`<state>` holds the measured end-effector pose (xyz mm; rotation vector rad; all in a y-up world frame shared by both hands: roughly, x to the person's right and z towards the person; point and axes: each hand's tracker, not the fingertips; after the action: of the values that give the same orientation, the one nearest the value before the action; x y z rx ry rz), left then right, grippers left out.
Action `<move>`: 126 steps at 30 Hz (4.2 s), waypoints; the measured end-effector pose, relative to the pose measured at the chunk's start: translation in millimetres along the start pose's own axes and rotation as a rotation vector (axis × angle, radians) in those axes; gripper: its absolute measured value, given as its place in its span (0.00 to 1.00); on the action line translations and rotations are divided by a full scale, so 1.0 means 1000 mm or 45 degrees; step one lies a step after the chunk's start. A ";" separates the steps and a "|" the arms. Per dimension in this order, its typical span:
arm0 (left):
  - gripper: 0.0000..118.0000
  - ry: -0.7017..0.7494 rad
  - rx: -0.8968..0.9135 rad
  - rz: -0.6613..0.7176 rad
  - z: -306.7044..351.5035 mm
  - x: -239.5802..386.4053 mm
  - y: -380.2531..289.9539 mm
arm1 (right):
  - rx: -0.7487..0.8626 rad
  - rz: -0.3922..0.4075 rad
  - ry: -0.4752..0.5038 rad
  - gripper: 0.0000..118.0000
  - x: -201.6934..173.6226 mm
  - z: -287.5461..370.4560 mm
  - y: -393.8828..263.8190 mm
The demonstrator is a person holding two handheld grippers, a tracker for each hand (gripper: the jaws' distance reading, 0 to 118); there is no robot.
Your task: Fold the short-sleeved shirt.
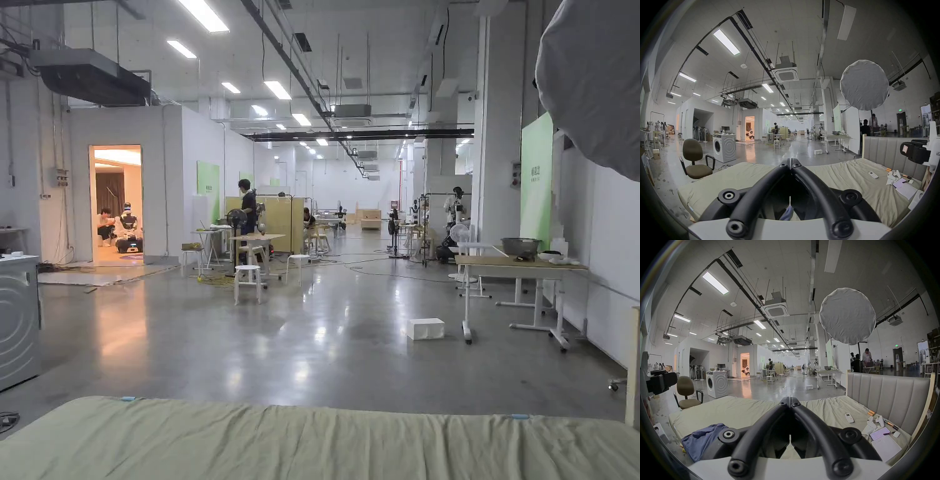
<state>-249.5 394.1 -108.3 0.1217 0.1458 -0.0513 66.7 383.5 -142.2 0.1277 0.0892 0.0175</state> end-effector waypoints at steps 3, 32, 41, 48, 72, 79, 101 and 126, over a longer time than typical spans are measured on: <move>0.00 0.006 0.002 0.001 0.000 0.000 0.000 | 0.002 0.001 -0.001 0.00 0.000 0.000 0.000; 0.00 -0.387 -0.157 0.355 -0.032 -0.039 -0.026 | -0.201 -0.050 0.081 0.00 0.038 -0.024 -0.026; 0.00 -0.302 -0.124 0.224 -0.023 -0.039 -0.020 | -0.130 0.012 0.040 0.00 0.028 -0.016 -0.021; 0.00 -0.290 -0.141 0.112 -0.021 -0.036 -0.020 | -0.120 0.035 0.054 0.00 0.021 -0.012 -0.020; 0.62 -0.032 -0.647 0.263 -0.074 -0.142 -0.111 | -0.366 -0.071 0.093 0.00 0.028 -0.002 -0.075; 0.85 -0.125 -1.003 0.196 -0.152 -0.155 -0.217 | -0.574 -0.090 0.040 0.00 0.030 -0.012 -0.105; 0.03 -0.055 -1.357 0.095 -0.267 -0.137 -0.350 | -0.893 0.125 0.105 0.00 0.009 -0.012 -0.160; 0.02 -0.800 -0.830 0.782 -0.350 0.025 -0.125 | -0.834 -0.113 -0.107 0.00 0.089 0.082 -0.152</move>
<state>-282.2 312.4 -469.9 -0.5028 -0.5075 0.5652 164.5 224.4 -88.1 -0.5299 0.0020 -0.0474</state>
